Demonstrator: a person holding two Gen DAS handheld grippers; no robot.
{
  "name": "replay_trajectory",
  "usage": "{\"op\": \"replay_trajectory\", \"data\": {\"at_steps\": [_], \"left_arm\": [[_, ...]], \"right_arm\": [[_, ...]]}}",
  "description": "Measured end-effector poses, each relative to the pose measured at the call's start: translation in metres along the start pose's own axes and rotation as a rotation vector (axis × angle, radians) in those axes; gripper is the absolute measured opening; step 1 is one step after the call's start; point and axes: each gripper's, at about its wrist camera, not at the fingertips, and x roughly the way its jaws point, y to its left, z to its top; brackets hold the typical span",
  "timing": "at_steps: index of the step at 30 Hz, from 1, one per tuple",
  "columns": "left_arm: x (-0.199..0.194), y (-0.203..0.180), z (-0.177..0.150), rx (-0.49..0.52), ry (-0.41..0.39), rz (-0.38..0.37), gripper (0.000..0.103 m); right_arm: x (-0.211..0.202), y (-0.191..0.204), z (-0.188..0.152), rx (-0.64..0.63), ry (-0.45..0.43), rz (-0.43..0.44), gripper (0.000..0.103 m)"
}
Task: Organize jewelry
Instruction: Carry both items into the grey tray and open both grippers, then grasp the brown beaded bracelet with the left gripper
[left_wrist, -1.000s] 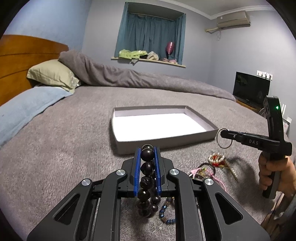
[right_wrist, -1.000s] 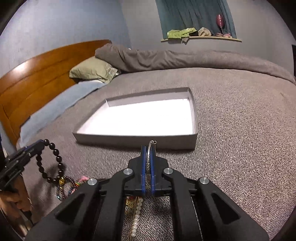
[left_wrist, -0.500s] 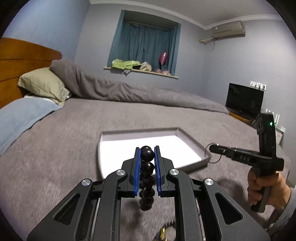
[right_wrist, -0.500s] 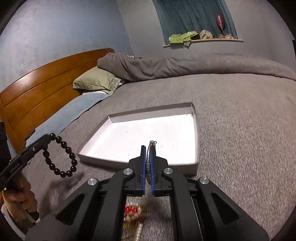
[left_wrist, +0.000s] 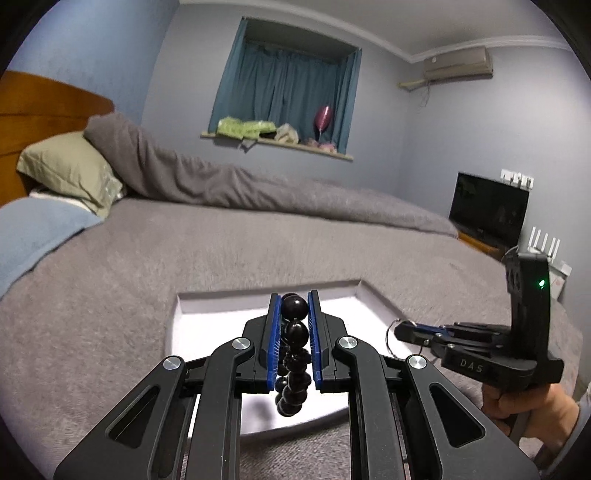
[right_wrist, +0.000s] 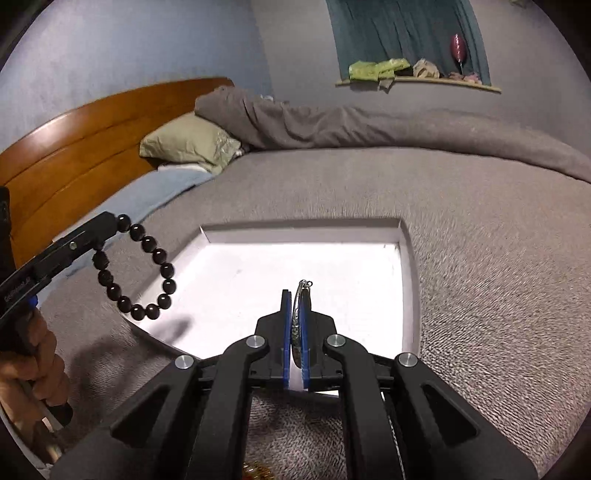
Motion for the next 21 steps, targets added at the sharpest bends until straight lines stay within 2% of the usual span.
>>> {"op": "replay_trajectory", "data": {"at_steps": [6, 9, 11, 12, 14, 16, 19, 21], "left_arm": [[0.030, 0.006, -0.017, 0.020, 0.097, 0.046, 0.015], [0.033, 0.010, -0.022, 0.032, 0.126, 0.078, 0.015], [0.035, 0.014, -0.026, 0.032, 0.142, 0.101, 0.015], [0.035, 0.016, -0.027, 0.030, 0.150, 0.110, 0.019], [0.032, 0.020, -0.030, 0.028, 0.154, 0.127, 0.029], [0.029, 0.021, -0.030, 0.036, 0.146, 0.139, 0.046], [0.022, 0.021, -0.032, 0.066, 0.132, 0.162, 0.058], [0.017, 0.021, -0.033, 0.076, 0.127, 0.165, 0.061]], "right_arm": [[0.020, -0.016, -0.010, 0.037, 0.077, -0.021, 0.004], [0.020, -0.023, -0.010, 0.063, 0.085, -0.041, 0.004], [0.019, -0.027, -0.011, 0.070, 0.082, -0.062, 0.009], [0.017, -0.028, -0.012, 0.071, 0.079, -0.068, 0.014], [0.013, -0.029, -0.013, 0.070, 0.068, -0.080, 0.035], [0.005, -0.029, -0.014, 0.056, 0.047, -0.092, 0.043], [-0.005, -0.028, -0.016, 0.033, 0.024, -0.120, 0.046], [-0.010, -0.025, -0.017, 0.022, 0.011, -0.132, 0.047]]}}
